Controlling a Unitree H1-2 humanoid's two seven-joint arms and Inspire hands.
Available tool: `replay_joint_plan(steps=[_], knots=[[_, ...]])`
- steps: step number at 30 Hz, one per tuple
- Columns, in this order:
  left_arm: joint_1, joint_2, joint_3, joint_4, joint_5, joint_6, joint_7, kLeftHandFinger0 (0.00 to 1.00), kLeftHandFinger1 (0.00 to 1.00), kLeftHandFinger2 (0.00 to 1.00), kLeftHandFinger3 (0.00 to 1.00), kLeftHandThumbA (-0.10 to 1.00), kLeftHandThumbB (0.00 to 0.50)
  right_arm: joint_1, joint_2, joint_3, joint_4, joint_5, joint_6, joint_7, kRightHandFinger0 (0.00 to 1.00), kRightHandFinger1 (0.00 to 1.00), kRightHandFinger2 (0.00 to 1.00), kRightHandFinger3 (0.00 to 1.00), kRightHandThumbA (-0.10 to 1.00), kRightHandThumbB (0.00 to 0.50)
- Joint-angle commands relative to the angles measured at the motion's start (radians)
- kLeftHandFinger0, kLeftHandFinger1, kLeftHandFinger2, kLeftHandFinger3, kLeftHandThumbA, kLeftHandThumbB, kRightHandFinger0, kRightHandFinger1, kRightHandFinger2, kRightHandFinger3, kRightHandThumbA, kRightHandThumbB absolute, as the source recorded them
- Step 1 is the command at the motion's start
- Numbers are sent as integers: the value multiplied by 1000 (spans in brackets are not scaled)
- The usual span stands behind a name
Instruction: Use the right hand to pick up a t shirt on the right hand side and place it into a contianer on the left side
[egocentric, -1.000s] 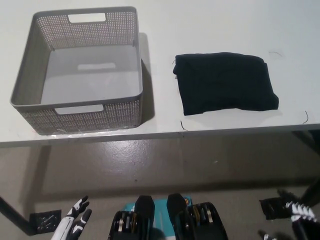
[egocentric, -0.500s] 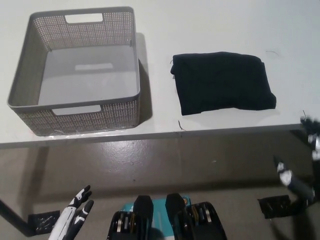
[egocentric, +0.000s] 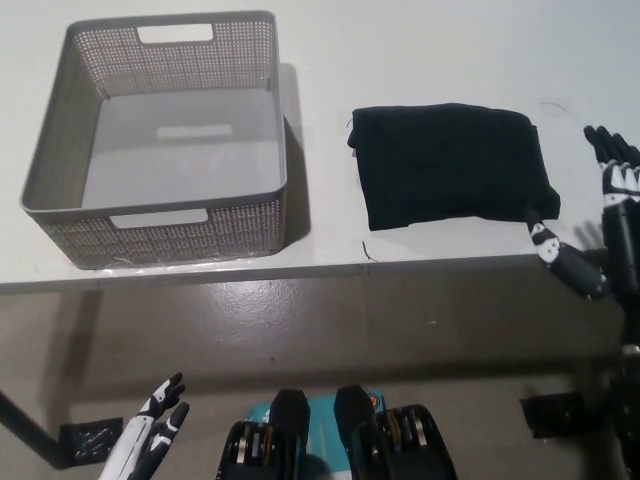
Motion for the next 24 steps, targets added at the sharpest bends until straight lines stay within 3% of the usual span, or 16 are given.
replay_joint_plan(steps=[1,6,9,16,19,24], knots=[[-6,10,5,-17,9,-31,3,863,968,1000,1000,1000,500,-65,-1,0,40,-4,29,11,1000,1000,1000,1000,739,500],[-3,10,5,-25,12,-27,2,863,968,1000,1000,1000,475,-114,-1,10,129,-8,32,5,1000,1000,1000,1000,723,500],[-3,7,7,-28,9,-21,2,869,967,1000,1000,1000,487,-149,-2,21,188,-9,39,6,1000,1000,1000,1000,674,500],[0,5,8,-32,6,-29,2,852,948,1000,1000,1000,477,-213,16,46,323,11,56,20,1000,1000,1000,1000,766,500],[-3,5,8,-32,9,-25,2,848,946,1000,1000,1000,491,-221,21,56,356,13,45,2,1000,1000,1000,1000,717,500],[-2,6,8,-38,12,-22,0,851,939,1000,1000,1000,494,-225,38,79,393,-1,64,-7,1000,1000,1000,1000,756,500]])
